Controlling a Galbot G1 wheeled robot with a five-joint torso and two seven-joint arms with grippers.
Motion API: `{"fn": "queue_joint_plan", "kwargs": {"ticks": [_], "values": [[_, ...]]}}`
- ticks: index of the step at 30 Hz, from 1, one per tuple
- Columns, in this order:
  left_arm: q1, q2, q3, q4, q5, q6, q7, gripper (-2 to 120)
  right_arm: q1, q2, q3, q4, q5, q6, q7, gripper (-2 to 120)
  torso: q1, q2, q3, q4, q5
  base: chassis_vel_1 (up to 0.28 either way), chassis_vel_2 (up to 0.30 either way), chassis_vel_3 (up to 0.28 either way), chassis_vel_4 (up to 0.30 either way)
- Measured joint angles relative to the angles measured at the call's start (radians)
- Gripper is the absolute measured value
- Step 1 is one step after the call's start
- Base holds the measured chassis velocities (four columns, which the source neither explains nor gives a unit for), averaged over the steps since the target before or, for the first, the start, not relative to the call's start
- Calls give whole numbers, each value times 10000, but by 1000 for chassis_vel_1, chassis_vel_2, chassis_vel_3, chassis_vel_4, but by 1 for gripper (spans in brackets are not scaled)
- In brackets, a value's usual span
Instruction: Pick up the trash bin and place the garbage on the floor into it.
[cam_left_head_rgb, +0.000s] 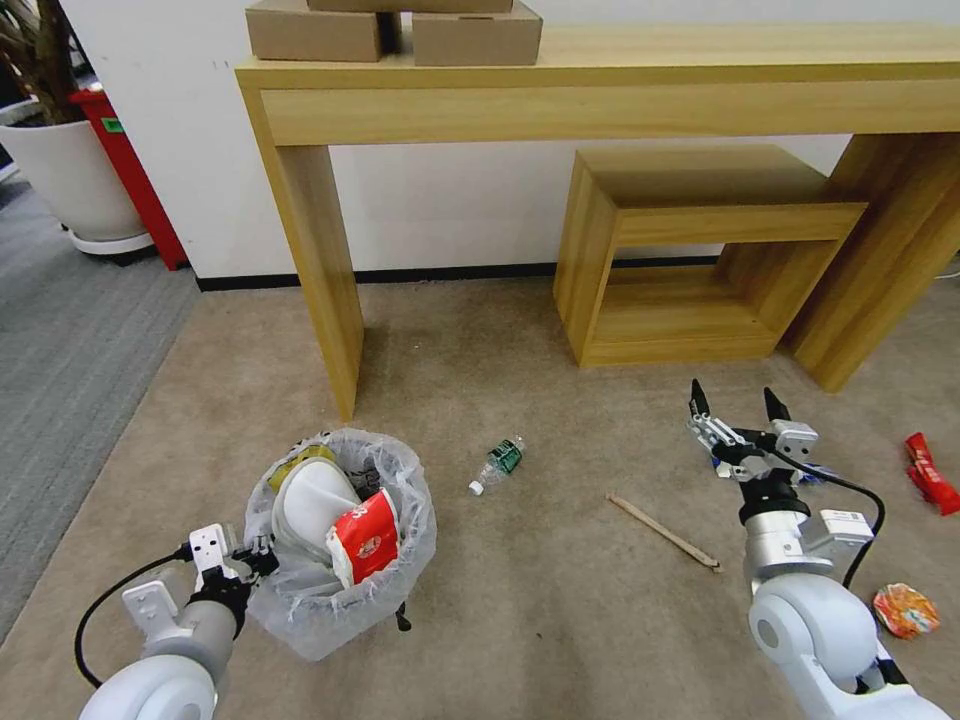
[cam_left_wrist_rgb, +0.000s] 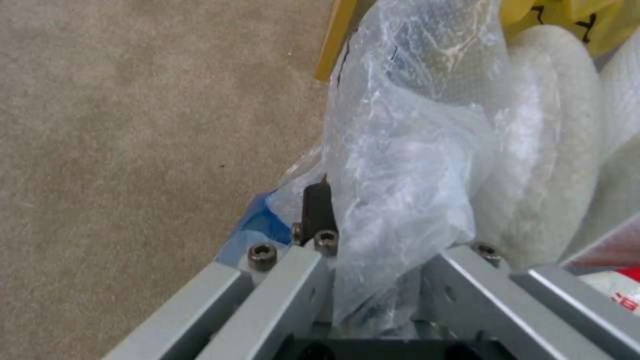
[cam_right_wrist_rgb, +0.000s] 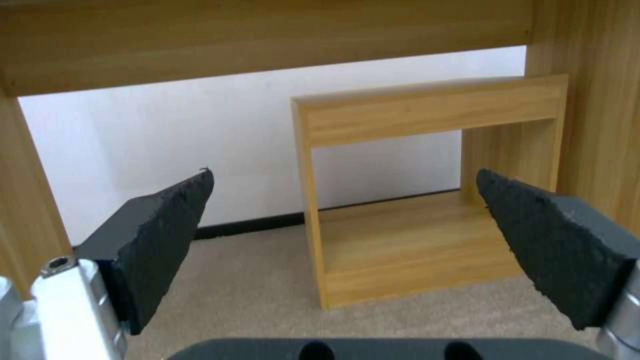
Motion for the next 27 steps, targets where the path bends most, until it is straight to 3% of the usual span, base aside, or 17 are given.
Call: {"fn": "queue_joint_plan", "kwargs": {"ticks": [27], "values": [[148, -17, 65, -135, 162, -16, 48, 1, -391, 4, 124, 55, -384, 17, -16, 100, 0, 0, 0, 0, 0, 0, 0, 0, 0]]}}
